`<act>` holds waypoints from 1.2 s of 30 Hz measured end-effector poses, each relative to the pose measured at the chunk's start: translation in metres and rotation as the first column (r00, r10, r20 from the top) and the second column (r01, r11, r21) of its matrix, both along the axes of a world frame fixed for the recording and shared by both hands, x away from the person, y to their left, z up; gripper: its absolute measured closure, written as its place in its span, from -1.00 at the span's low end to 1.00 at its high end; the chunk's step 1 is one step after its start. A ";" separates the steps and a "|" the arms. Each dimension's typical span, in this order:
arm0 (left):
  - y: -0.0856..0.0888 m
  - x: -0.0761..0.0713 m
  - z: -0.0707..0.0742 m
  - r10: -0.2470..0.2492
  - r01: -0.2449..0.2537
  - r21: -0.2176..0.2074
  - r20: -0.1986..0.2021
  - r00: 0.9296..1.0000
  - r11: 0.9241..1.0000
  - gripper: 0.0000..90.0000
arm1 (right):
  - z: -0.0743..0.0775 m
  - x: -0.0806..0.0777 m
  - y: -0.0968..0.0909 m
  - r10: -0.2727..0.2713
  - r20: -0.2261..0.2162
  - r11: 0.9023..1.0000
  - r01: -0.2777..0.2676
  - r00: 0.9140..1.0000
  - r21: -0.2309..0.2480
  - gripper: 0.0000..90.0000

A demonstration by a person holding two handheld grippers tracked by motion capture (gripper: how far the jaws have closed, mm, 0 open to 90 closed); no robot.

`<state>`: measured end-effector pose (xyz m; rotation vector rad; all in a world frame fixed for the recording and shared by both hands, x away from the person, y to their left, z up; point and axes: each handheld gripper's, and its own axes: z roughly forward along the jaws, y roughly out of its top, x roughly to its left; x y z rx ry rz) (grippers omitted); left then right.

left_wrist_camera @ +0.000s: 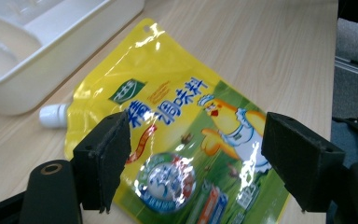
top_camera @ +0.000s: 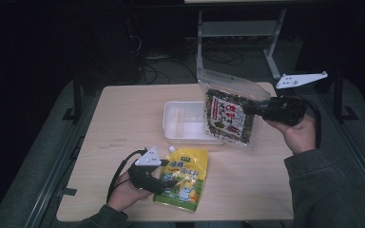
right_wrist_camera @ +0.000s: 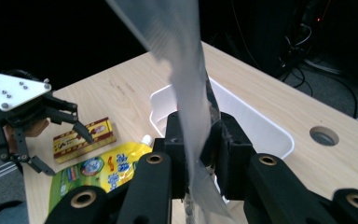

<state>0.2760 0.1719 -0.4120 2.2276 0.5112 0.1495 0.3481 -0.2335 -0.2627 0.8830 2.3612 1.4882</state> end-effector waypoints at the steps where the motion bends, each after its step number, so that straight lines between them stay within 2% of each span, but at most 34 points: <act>1: 0.003 0.000 -0.001 0.007 -0.007 -0.001 -0.003 1.000 1.000 -0.48 | 0.001 0.002 0.002 0.000 0.000 1.000 0.000 1.000 -0.001 0.70; 11: 0.016 -0.002 -0.002 0.028 -0.028 -0.007 -0.001 1.000 1.000 -0.48 | 0.007 0.020 0.025 -0.020 0.020 1.000 0.021 1.000 -0.013 0.70; 19: 0.027 0.000 -0.001 0.056 -0.056 -0.025 -0.001 0.998 0.998 -0.48 | 0.007 0.037 0.043 -0.050 0.032 0.999 0.050 0.998 0.008 0.70; 32: 0.039 0.001 -0.001 0.085 -0.085 -0.037 -0.005 0.996 0.996 -0.48 | -0.012 0.065 0.061 -0.113 0.025 0.992 0.111 0.993 0.068 0.70; 36: 0.041 0.002 -0.001 0.090 -0.090 -0.038 -0.006 0.996 0.995 -0.48 | -0.018 0.070 0.065 -0.130 0.027 0.990 0.128 0.991 0.066 0.71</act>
